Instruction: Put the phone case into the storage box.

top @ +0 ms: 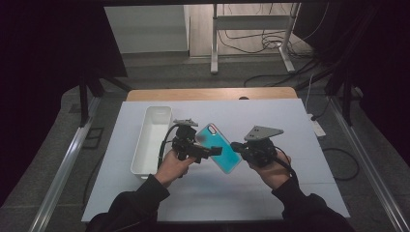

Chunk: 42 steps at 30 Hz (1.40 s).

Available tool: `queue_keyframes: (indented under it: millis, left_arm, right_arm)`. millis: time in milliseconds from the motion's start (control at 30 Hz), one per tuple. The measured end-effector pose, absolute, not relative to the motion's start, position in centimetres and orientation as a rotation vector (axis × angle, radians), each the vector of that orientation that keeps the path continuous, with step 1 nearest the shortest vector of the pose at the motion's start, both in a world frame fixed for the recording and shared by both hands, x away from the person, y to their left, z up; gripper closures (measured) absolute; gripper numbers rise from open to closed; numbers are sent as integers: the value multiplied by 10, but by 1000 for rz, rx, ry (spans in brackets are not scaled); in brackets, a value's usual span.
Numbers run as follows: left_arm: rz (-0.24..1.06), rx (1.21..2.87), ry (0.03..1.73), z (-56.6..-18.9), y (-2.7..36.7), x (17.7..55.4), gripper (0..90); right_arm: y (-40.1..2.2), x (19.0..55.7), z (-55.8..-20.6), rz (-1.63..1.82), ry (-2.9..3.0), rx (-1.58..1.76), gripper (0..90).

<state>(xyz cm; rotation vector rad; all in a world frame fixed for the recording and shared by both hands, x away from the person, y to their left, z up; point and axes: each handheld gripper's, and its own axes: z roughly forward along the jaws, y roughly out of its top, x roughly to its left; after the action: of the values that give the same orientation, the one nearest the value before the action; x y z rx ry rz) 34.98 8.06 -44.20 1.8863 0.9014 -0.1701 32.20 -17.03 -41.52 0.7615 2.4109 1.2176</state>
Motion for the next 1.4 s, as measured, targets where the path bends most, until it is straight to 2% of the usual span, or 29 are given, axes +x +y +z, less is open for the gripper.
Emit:
queue_keyframes:
  millis: [233,367,633,733,767,800,833,900,1000,1100,1400]
  left_arm:
    - [-203,1893,886,-441,82,350,61]
    - [-224,1899,895,-440,83,350,145]
    - [-276,1900,876,-439,85,348,487]
    - [-300,1886,874,-440,86,349,585]
    - [-314,1881,874,-440,86,349,585]
    - [-319,1878,873,-440,87,349,650]
    - [-332,1873,867,-440,87,349,650]
    - [-356,1861,861,-441,87,350,739]
    - [-387,1844,866,-441,88,350,777]
    - [-404,1832,873,-443,91,351,852]
    - [-382,1858,853,-439,91,350,867]
  right_arm:
    - [-168,320,-415,1215,2409,746,881]
    - [-167,319,-415,1213,2409,740,881]
    - [-167,318,-415,1214,2400,732,881]
    - [-167,317,-415,1215,2398,730,880]
    - [-166,317,-415,1216,2398,730,880]
    - [-166,317,-415,1216,2399,725,880]
    - [-166,317,-415,1216,2399,725,880]
    - [-165,316,-416,1210,2399,718,880]
    - [-165,316,-416,1211,2400,717,879]
    - [-163,315,-417,1203,2403,697,871]
    - [-162,314,-417,1203,2417,687,853]
